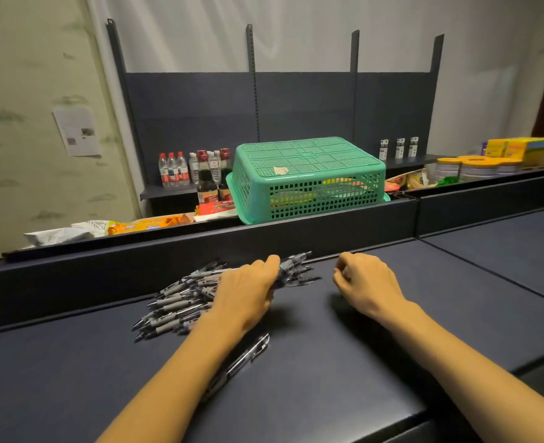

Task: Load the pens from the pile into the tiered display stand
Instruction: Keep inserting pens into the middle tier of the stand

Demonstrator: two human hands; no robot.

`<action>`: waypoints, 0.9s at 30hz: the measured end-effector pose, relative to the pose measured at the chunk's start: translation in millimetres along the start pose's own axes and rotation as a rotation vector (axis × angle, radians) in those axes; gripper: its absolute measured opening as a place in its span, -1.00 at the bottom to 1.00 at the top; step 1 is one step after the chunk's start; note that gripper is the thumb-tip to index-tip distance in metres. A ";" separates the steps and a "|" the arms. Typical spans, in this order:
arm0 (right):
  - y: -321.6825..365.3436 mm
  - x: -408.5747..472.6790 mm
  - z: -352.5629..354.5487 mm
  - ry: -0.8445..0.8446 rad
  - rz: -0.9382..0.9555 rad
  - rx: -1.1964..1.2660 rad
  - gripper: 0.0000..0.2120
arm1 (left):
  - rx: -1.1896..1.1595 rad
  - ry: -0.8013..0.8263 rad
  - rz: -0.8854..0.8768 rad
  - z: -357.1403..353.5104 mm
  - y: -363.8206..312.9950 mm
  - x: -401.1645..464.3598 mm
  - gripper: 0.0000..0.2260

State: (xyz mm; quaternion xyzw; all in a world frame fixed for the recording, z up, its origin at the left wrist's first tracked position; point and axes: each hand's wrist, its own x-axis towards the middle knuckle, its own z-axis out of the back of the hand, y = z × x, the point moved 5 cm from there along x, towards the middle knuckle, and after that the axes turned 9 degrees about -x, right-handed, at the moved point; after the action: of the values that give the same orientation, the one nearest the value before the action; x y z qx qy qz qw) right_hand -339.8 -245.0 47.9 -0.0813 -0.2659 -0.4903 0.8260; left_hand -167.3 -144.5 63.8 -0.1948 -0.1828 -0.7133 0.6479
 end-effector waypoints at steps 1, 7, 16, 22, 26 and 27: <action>-4.8 -3.0 4.5 -0.004 0.002 -0.015 -0.82 | 0.005 0.000 -0.002 0.4 -2.7 2.7 -0.81; -40.4 -17.7 34.9 -0.050 -0.006 -0.094 -0.80 | 0.035 -0.012 0.002 1.5 -31.5 13.0 -0.79; -131.6 -38.8 88.4 -0.081 -0.006 -0.090 -0.79 | 0.086 -0.005 0.021 1.9 -127.5 46.6 -0.75; -227.1 -59.2 133.0 -0.081 0.045 -0.156 -0.80 | 0.071 -0.010 -0.016 -12.5 -237.6 81.7 -0.80; -312.6 -78.7 152.8 -0.042 0.047 -0.206 -0.80 | 0.026 -0.028 -0.062 -39.2 -319.2 106.3 -0.82; -334.2 -81.6 156.2 -0.030 0.038 -0.212 -0.80 | 0.022 -0.033 -0.071 -45.6 -336.5 113.4 -0.84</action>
State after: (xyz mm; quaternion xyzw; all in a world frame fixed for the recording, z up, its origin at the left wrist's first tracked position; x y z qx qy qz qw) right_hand -712.0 -289.8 95.3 -0.1806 -0.2233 -0.4986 0.8179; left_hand -513.8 -233.1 80.2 -0.1929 -0.2082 -0.7306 0.6210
